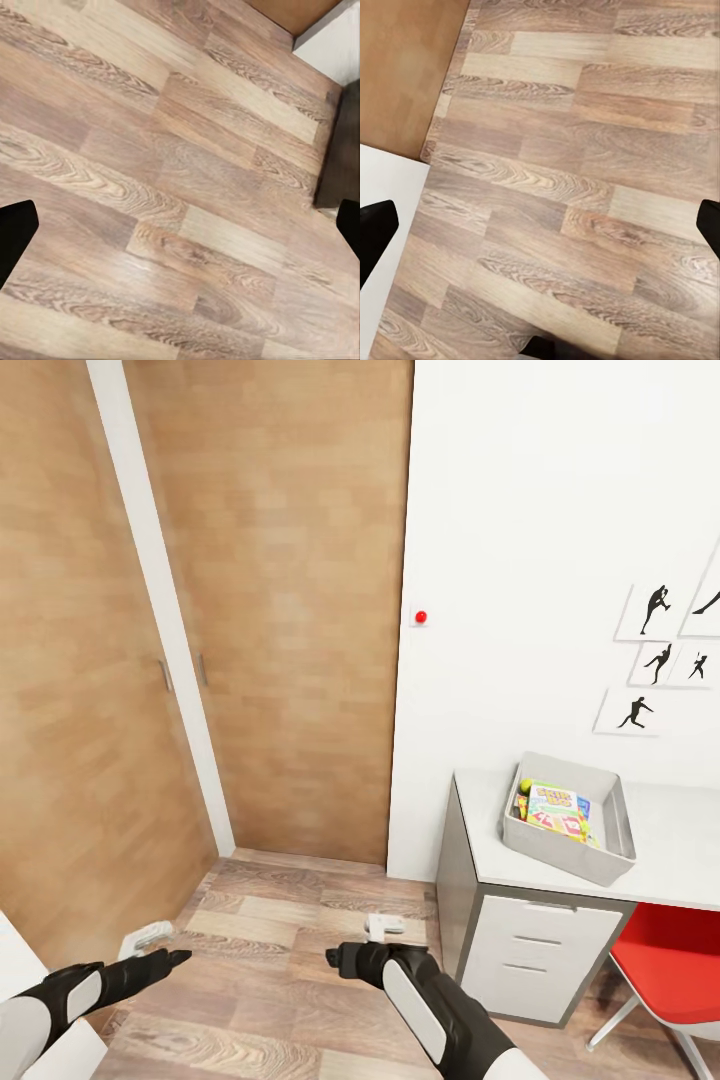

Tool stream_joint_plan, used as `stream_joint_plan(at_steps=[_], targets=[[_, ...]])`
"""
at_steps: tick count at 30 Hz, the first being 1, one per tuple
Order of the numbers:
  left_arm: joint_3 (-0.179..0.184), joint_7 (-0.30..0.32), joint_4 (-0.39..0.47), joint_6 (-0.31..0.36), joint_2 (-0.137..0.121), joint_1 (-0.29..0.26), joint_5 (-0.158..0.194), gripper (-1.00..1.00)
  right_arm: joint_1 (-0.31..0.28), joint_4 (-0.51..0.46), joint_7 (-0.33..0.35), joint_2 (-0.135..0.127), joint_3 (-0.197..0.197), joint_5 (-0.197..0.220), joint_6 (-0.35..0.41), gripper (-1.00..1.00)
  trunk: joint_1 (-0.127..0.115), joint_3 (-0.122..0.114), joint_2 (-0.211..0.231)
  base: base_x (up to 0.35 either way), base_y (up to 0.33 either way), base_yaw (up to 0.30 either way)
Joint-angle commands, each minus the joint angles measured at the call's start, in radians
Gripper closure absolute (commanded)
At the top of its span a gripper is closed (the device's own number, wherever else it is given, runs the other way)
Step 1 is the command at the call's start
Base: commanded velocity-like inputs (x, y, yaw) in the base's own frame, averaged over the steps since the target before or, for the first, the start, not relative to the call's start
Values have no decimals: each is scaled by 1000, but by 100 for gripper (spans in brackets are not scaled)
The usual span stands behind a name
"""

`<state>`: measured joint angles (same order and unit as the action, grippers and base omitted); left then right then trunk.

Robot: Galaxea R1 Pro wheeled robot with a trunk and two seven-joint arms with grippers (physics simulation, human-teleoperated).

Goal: Put all the toys in the child's room - the three board games (two on the bed and one on the table), the two jigsaw puzzles on the table, and the tennis ball on the table - inside the toy box on the table in the child's room.

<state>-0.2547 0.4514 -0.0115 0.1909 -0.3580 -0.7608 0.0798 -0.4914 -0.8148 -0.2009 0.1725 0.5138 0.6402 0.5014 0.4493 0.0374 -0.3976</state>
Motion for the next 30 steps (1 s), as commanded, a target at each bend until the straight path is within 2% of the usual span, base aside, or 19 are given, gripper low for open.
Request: stream_joint_plan(at_steps=[1,2,3,4,5,8,9,10,11,13,14,17,19,25,30], targets=[[-4,89,1,24,-23,-1,8,-100,-1,-1,-8,-1,1,10,2,-100,1,2,-2,0,0,0],[-4,142,2,37,-37,-1,8,-100,-1,-1,-8,-1,0,10,3,-100,1,2,-2,0,0,0],[-5,267,5,72,-66,-1,8,-100,-1,0,-7,-2,-2,9,3,-100,1,2,-2,0,0,0],[-5,337,7,94,-81,-1,8,-100,-1,0,-7,-2,-2,9,3,-100,1,2,-2,0,0,0],[-5,485,16,140,-110,-1,7,-100,-2,0,-6,-2,-3,9,3,-100,1,2,-2,0,0,0],[-3,704,47,203,-143,-1,3,-100,-2,0,-5,-2,-4,9,3,-100,1,2,-2,0,0,0],[1,833,80,236,-157,-1,2,-100,-2,0,-4,-2,-4,9,4,-100,1,2,-2,0,0,0],[3,888,96,250,-162,-1,1,-100,-2,0,-4,-2,-4,9,4,-100,1,2,-2,0,0,0],[6,974,128,273,-169,-2,0,-100,-2,0,-4,-2,-4,9,4,-100,1,2,-2,0,0,0],[14,1041,159,297,-170,-2,-2,-100,-2,0,-3,-2,-4,9,5,-100,1,2,-2,0,0,0],[25,1050,171,306,-166,-2,-8,-100,-2,1,-2,-3,-4,9,5,-100,1,2,-2,0,0,0],[52,1045,184,314,-156,-2,-20,-100,-2,1,0,-8,-5,9,5,-100,1,2,-2,0,0,0],[62,1058,188,318,-154,-2,-23,-100,-3,2,1,-23,-5,10,6,-100,1,2,-2,0,0,0],[69,1119,191,320,-153,-2,-29,-100,-3,2,3,-38,-5,10,7,-100,1,2,-2,0,0,0],[72,1119,191,317,-150,-2,-31,-100,-3,2,3,-41,-4,10,8,-100,1,2,-2,0,0,0]])
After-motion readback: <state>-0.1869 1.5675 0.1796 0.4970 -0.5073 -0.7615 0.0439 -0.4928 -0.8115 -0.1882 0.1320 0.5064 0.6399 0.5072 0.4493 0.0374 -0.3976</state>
